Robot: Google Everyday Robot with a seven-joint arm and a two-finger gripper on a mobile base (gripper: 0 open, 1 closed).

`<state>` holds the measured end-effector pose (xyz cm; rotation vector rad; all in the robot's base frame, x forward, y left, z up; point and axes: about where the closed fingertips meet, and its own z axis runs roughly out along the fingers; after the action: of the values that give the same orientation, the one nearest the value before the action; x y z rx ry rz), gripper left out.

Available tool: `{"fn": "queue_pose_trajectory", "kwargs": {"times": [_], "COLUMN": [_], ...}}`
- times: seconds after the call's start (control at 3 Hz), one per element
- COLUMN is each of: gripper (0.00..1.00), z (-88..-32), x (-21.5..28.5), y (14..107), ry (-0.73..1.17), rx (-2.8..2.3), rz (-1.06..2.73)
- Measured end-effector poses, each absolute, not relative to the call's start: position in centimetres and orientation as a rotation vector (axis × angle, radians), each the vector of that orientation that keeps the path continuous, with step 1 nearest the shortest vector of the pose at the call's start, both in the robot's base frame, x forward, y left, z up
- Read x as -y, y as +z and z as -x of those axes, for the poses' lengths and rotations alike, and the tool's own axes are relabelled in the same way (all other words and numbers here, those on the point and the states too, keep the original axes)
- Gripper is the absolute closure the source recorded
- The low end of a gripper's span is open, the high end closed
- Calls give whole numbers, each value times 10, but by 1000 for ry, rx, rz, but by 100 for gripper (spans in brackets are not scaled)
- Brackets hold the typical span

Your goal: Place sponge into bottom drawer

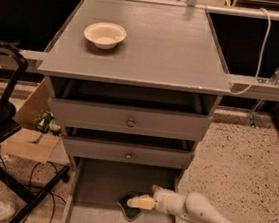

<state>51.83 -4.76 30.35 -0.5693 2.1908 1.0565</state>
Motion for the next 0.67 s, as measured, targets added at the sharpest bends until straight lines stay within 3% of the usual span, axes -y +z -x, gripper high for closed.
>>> {"fn": "queue_pose_trajectory", "kwargs": {"times": [0.67], "gripper": [0], "z": [-441], "x": [82], "y": [408], "ry": [1064], "rx": [-2352], "rz": [793]}}
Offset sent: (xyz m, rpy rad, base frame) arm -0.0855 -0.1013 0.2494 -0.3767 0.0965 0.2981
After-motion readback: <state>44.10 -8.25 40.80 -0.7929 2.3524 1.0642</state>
